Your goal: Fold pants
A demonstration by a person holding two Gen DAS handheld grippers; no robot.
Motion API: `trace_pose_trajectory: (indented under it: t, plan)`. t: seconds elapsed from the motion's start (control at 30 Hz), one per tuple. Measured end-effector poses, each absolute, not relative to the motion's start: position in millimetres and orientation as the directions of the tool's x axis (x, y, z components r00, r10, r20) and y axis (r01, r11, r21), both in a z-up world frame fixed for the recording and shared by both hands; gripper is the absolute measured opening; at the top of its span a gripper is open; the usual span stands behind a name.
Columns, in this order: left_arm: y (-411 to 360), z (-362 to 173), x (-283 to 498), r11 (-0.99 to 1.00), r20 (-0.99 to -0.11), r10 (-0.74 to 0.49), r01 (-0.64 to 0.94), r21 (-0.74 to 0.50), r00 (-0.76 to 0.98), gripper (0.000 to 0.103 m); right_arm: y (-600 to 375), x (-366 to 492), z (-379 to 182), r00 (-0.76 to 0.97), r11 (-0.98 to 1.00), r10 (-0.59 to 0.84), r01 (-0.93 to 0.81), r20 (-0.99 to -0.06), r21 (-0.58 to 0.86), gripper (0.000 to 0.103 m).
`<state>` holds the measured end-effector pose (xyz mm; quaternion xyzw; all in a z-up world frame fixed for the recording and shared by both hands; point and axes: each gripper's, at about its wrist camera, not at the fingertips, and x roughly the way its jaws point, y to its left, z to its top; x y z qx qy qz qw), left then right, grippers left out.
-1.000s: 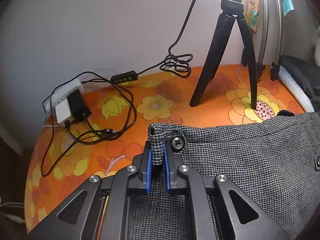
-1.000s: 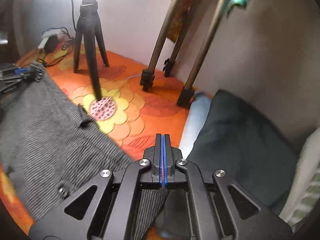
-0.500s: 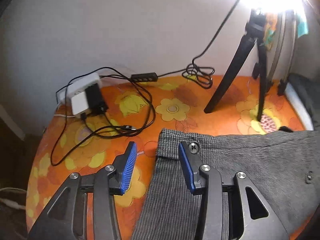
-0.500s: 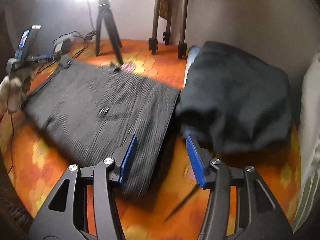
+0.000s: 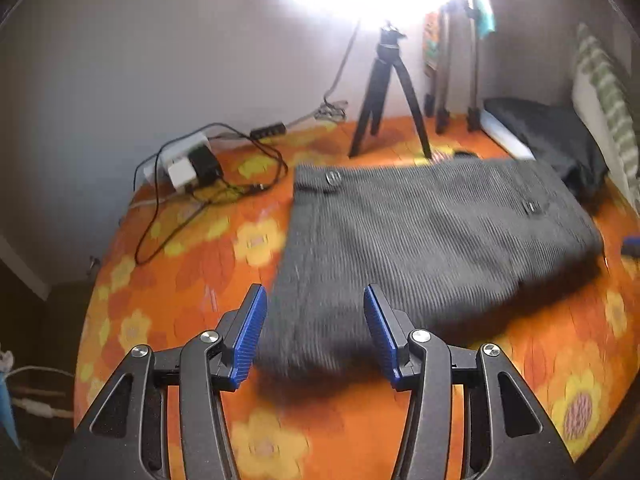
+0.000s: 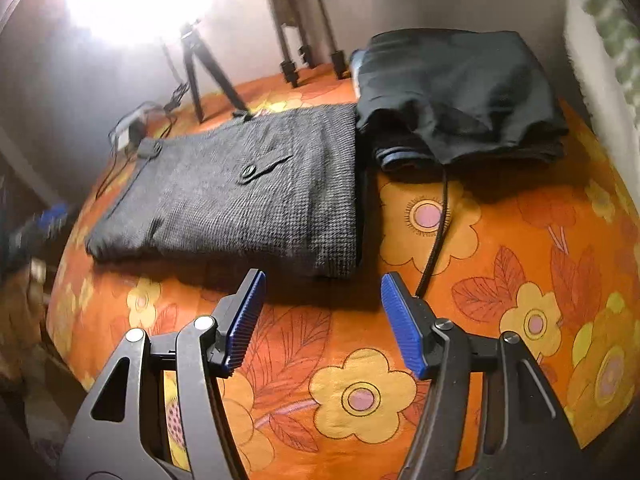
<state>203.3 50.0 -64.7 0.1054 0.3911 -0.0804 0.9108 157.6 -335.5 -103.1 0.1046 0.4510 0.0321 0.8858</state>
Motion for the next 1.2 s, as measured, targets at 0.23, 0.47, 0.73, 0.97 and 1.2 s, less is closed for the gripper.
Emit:
trace_pose_trajectory:
  t: [0.23, 0.47, 0.73, 0.97, 1.2]
  plan:
    - [31.0, -98.1, 177.5, 0.938, -0.735, -0.026, 0.271, 0.217, 0.677, 0.049, -340.0, 172.5, -127.4, 0.571, 0.914, 0.262, 0.113, -0.778, 0.391, 0.070]
    - [12.5, -112.5, 183.9, 0.906, -0.729, -0.004, 0.311, 0.287, 0.685, 0.049, -326.3, 196.8, -146.4, 0.544, 0.906, 0.262, 0.147, -0.797, 0.398, 0.070]
    - [1.1, -128.4, 201.6, 0.897, -0.737, 0.008, 0.321, 0.305, 0.676, 0.047, -306.5, 218.7, -148.6, 0.557, 0.917, 0.226, 0.155, -0.799, 0.367, 0.063]
    - [8.5, -123.4, 212.2, 0.911, -0.739, -0.031, 0.323, 0.255, 0.673, 0.020, -300.8, 221.1, -124.3, 0.597, 0.922, 0.227, 0.123, -0.770, 0.368, 0.016]
    - [19.6, -113.3, 216.0, 0.926, -0.738, -0.046, 0.306, 0.221, 0.674, 0.037, -315.6, 225.5, -98.5, 0.632, 0.922, 0.211, 0.125, -0.745, 0.367, 0.017]
